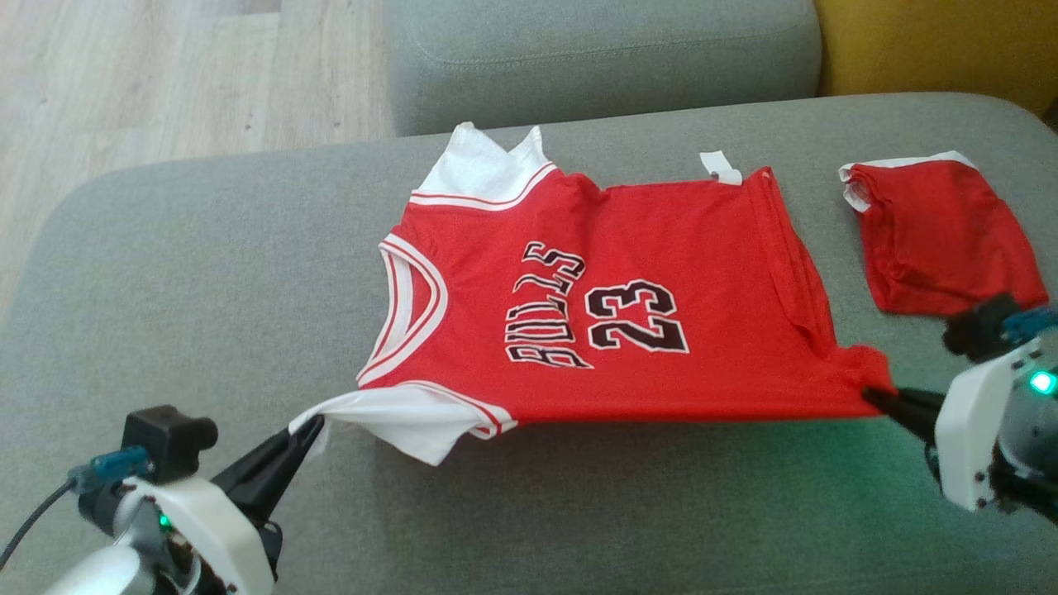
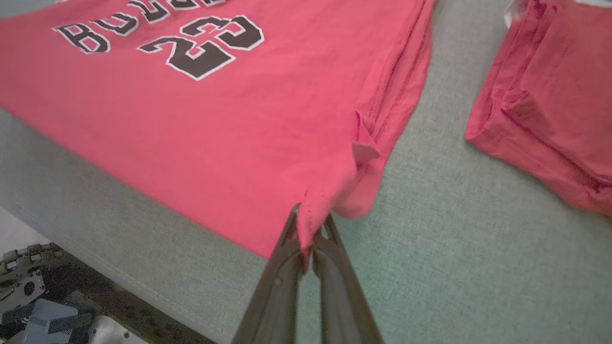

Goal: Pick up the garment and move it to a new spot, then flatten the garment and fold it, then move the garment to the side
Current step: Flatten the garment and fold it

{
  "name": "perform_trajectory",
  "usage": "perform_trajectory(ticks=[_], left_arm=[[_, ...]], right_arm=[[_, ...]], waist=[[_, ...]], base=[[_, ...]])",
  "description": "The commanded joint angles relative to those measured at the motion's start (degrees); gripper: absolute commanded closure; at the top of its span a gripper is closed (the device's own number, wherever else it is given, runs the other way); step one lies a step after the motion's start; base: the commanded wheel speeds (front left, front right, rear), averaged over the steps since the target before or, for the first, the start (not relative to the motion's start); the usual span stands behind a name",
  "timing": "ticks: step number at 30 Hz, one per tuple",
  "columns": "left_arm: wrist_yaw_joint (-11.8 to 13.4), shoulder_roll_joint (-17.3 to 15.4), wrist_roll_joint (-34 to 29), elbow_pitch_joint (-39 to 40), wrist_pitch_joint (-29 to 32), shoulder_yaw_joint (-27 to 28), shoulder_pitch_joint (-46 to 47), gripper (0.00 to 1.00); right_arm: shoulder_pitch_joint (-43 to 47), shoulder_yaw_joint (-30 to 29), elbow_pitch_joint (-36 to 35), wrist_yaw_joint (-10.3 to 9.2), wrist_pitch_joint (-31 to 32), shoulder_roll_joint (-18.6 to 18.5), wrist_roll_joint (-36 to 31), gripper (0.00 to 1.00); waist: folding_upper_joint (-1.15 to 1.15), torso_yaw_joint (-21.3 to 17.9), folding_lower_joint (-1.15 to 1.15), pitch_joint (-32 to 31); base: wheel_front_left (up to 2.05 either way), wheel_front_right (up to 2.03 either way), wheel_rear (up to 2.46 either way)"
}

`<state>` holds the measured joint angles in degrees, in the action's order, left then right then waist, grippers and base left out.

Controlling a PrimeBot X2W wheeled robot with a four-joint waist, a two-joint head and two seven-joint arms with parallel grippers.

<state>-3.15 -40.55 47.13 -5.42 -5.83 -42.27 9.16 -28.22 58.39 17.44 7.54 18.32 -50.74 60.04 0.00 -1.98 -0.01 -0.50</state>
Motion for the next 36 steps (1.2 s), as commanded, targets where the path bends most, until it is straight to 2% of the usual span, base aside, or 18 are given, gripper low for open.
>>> perform_trajectory(ticks=[1,6,11,23,34,35,36], left_arm=[[1.3,-3.9,0.6,2.4,0.4,3.4,2.5,1.0],[2.0,-3.9,0.5,4.6,2.0,3.8,4.6,1.0],[1.3,-3.3,0.2,3.2,3.6,3.8,8.2,1.0],[-2.9,0.3,-2.2,-7.3,10.1,0.3,22.6,1.0],[-4.2,4.0,-3.5,-16.6,11.7,-5.0,31.9,1.0],[-4.3,4.5,-3.7,-17.7,11.1,-5.3,32.8,0.62],[-4.3,5.1,-4.0,-18.8,10.5,-5.5,33.6,0.0]], right_arm=[[0.1,-2.5,-0.8,-0.05,0.6,-3.7,0.1,1.0],[-0.9,-5.5,-0.4,-0.05,1.3,-2.8,-1.4,1.0],[-2.6,-7.6,0.7,-0.05,2.4,-1.1,-3.1,1.0],[-8.9,-9.8,5.1,-0.05,7.2,4.1,-9.4,1.0],[-12.9,-8.3,8.9,-0.05,8.5,6.1,-11.3,1.0],[-13.3,-8.5,9.6,-0.05,8.3,6.3,-11.3,0.48],[-13.7,-8.5,10.2,-0.05,8.1,6.6,-11.6,0.0]], waist=[[0.0,0.0,0.01,0.3],[0.0,0.1,0.01,2.1],[0.0,-0.1,0.01,4.0],[0.0,-0.6,0.01,10.5],[0.0,-0.2,0.01,14.4],[0.0,-0.2,0.01,14.5],[0.0,-0.2,0.01,14.7]], base=[[0.0,0.0,0.0],[0.0,0.0,0.0],[0.0,0.0,0.0],[0.0,0.0,0.0],[0.0,0.0,0.0],[0.0,0.0,0.0],[0.0,0.0,0.0]])
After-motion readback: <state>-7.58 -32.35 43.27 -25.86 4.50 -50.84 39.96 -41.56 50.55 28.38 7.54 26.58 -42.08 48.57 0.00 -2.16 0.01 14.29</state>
